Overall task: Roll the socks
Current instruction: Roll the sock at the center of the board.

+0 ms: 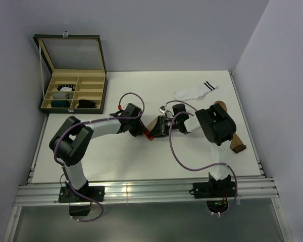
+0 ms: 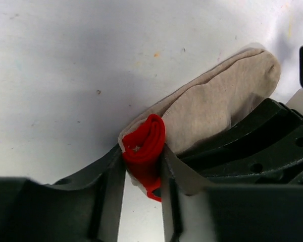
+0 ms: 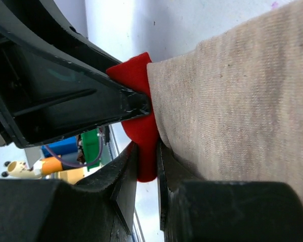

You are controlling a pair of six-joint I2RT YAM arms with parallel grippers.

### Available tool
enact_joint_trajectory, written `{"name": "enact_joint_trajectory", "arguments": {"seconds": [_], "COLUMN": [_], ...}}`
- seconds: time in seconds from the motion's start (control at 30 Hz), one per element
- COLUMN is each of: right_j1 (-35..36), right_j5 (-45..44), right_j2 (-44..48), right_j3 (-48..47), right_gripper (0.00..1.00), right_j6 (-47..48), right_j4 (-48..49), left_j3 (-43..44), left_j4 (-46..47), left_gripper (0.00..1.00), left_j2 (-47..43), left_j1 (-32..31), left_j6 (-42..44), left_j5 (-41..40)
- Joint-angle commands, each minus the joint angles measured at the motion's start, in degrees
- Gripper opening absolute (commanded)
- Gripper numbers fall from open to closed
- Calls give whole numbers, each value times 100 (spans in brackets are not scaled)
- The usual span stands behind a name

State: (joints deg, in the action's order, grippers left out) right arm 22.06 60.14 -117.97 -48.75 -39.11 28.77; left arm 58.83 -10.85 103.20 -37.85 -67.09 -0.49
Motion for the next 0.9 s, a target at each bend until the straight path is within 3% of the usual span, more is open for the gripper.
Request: {"name": "enact_joint_trajectory", "arguments": {"seconds": [0.0,0.07,0.13,0.27,0.53,0.87], "right_j1": [-18,-9,17,70,44,43], "right_j5": [-818,-1012,-1302,-1733,-3401,-3975], "right_j2": [133,388,686,1205,2243,1286], "right_j3": [120,146,173,260,121,-643], "right_gripper": [2,9,21,37,39,32], "right_j6": [562,772,914,1099,1230,1222], "right_j4": [-873,-1084,-1285,-1541,-2296,-2789], "left_j3": [137,173,190,287,340,428], "left_j4": [-180,-198,-224,-364,-435,-541], "left_gripper": [34,19,7,0,0,0], "left_j2": [209,245,262,306,280,271], "left_j1": [-56,-74,-83,-100,-118,-153], "left_j6": [143,196,275,425,565,802], "left_j5": [-39,-47,-74,-118,-223,-214]}}
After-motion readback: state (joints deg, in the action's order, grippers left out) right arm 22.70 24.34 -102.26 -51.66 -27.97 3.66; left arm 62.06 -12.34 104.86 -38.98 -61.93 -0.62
